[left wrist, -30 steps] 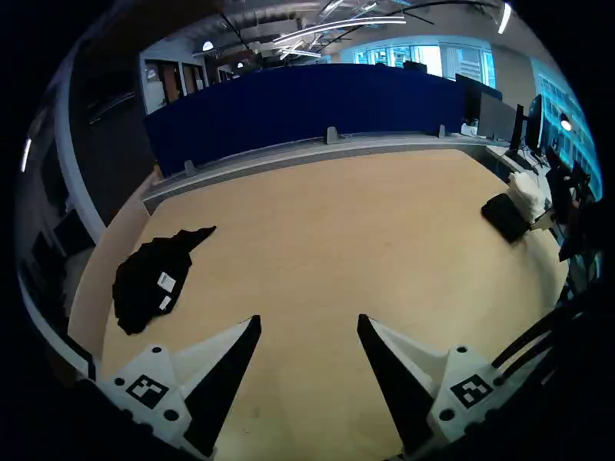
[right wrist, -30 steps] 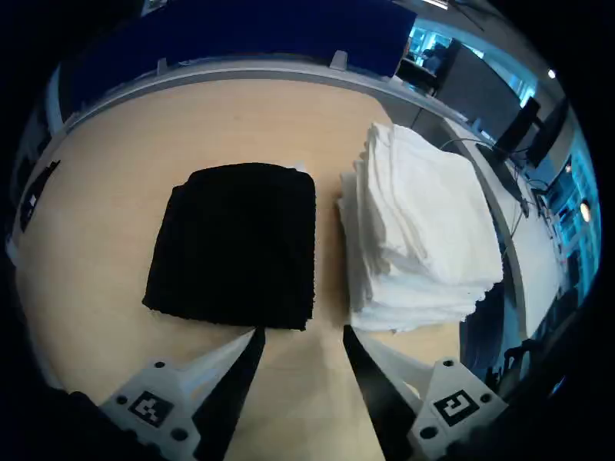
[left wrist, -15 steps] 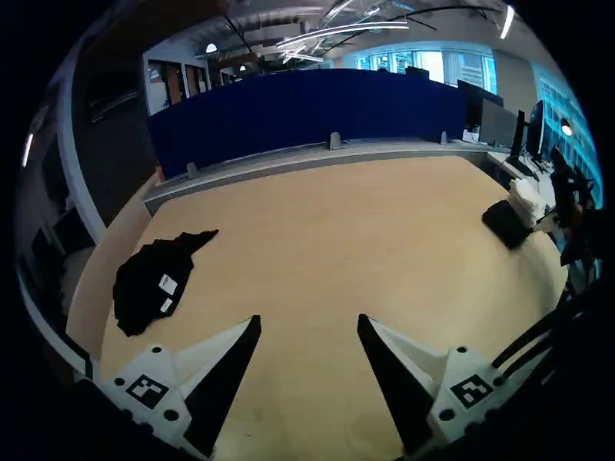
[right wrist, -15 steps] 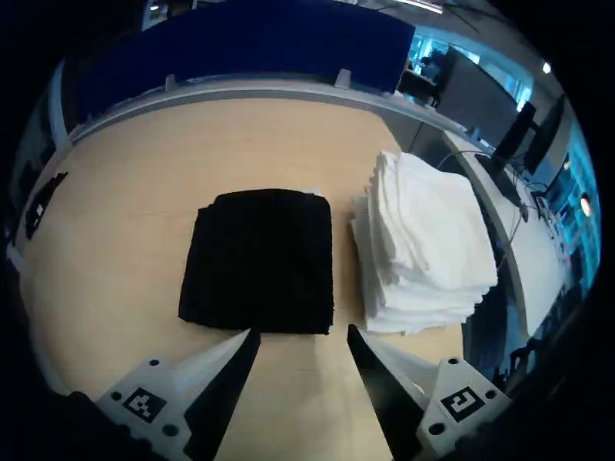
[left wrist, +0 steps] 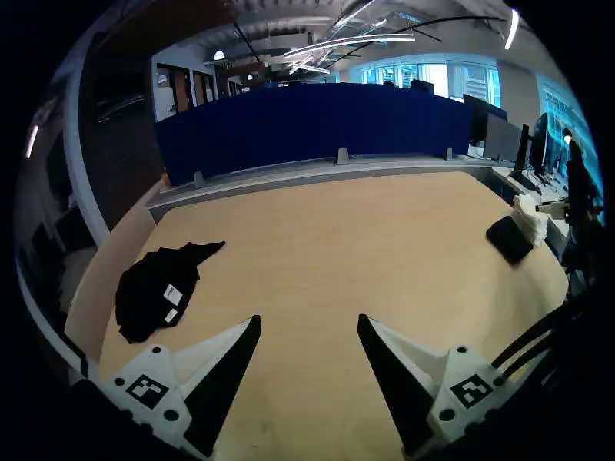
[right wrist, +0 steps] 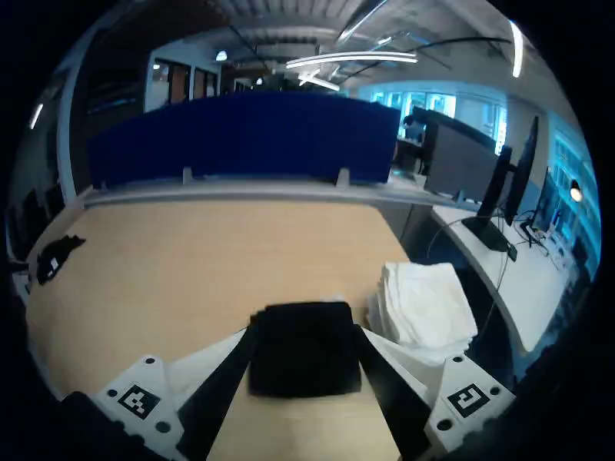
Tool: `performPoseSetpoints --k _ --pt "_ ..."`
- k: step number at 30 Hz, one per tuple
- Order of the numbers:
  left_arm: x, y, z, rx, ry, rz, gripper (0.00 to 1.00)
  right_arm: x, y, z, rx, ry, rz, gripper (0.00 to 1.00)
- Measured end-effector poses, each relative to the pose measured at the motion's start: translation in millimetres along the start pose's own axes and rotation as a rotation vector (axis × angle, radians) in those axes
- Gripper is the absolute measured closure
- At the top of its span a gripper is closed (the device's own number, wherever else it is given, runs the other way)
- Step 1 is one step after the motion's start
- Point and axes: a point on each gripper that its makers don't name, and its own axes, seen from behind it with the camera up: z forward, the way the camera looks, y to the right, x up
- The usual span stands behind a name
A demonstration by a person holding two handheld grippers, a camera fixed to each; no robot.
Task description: Fold towel
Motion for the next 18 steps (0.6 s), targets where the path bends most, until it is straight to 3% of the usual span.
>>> performPoseSetpoints --k 4,7,14,18 --pt "7.6 -2.9 0.8 -0.001 0.023 -0.005 0.07 41.0 -17.7 -20.8 0.005 0.157 0.063 0.00" --pt "13.0 -4.2 1.8 -0.002 0.040 -0.010 0.07 59.9 -27.2 -34.0 0.005 0.228 0.090 0.00" --pt "27.2 -5.7 3.0 -0.006 0.083 -0.026 0.07 81.0 -48.7 -55.4 0.004 0.303 0.119 0.00" --pt "39.2 -8.5 3.3 -0.005 0.117 -0.038 0.07 91.4 -63.0 -65.3 0.017 0.328 0.101 0.00"
